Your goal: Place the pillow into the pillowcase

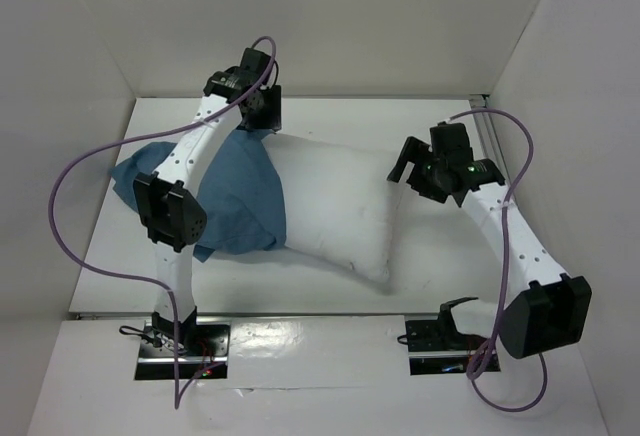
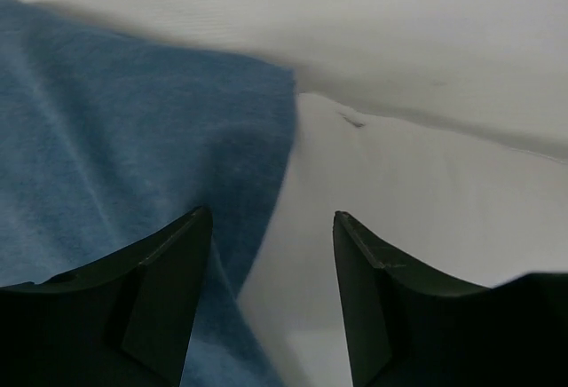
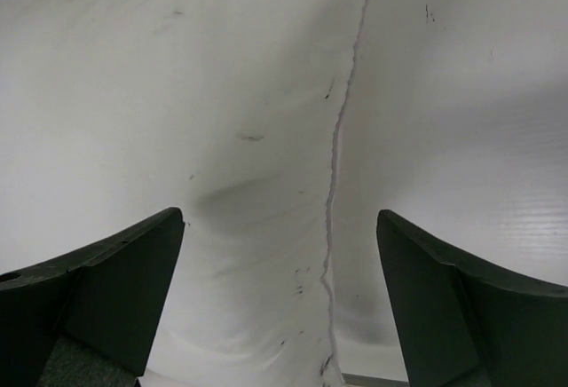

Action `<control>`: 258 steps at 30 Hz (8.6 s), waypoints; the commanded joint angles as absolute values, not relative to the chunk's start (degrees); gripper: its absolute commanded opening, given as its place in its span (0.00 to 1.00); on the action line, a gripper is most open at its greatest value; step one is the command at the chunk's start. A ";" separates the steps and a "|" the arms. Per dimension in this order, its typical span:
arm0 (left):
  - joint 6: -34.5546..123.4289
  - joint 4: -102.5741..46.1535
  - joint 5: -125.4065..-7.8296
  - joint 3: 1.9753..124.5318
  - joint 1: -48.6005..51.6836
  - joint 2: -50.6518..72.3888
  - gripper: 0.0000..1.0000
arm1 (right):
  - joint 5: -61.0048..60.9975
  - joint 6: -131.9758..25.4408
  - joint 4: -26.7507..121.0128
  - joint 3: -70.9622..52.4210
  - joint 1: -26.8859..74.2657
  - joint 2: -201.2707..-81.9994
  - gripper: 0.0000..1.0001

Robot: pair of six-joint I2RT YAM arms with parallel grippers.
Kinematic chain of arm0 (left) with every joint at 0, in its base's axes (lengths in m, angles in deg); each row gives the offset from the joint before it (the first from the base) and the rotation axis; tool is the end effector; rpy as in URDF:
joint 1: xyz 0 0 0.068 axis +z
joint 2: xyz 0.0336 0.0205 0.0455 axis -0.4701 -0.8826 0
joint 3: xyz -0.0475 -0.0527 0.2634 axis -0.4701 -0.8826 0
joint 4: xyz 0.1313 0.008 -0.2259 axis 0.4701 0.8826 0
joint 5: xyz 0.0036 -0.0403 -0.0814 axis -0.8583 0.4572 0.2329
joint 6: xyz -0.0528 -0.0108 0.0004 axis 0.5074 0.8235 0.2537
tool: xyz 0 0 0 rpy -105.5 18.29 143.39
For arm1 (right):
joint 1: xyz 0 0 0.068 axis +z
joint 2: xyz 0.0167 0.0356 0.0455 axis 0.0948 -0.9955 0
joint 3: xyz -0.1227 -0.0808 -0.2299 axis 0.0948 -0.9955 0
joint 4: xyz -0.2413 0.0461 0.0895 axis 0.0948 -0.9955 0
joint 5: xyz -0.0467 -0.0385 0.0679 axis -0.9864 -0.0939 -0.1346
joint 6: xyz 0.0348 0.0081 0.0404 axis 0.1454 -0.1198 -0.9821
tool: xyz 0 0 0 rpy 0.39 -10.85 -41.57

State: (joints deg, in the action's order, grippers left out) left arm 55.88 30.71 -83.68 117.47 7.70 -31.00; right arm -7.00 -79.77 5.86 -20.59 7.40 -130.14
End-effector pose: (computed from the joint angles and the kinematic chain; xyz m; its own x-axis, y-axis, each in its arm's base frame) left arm 0.4208 -0.1503 0.3654 -0.7349 -0.1396 -0.6637 -0.0439 0.9863 -0.1589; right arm 0.2456 0.0563 0.3178 -0.7234 0.3984 -0.5639 0.2005 0.9027 0.3806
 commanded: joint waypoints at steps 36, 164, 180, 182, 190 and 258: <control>54.13 29.00 -56.43 118.35 4.93 -23.50 0.00 | 19.15 -82.93 33.83 -23.55 7.39 -142.29 0.53; 68.80 -9.24 -58.14 79.75 -8.09 3.14 0.00 | -13.10 -87.76 36.39 -20.04 31.31 -137.10 0.00; 66.96 4.28 -60.73 106.30 -18.19 11.39 0.00 | -13.01 -82.93 17.98 -15.56 33.93 -118.31 0.00; 68.36 6.66 -60.73 108.32 -18.71 11.39 0.00 | -13.53 -84.32 13.39 -15.56 35.34 -114.28 0.00; 64.94 25.21 -68.29 114.92 -15.91 0.16 0.00 | -7.83 -82.31 -11.56 -11.53 35.34 -113.37 0.00; 69.16 26.80 -110.04 80.47 -8.87 -11.20 0.66 | 11.43 -65.09 12.57 -16.09 -1.57 -145.45 1.00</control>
State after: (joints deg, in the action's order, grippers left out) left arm 67.45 25.95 -106.63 80.77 -9.45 -11.22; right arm 10.51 -66.16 10.51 -15.96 -1.93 -145.85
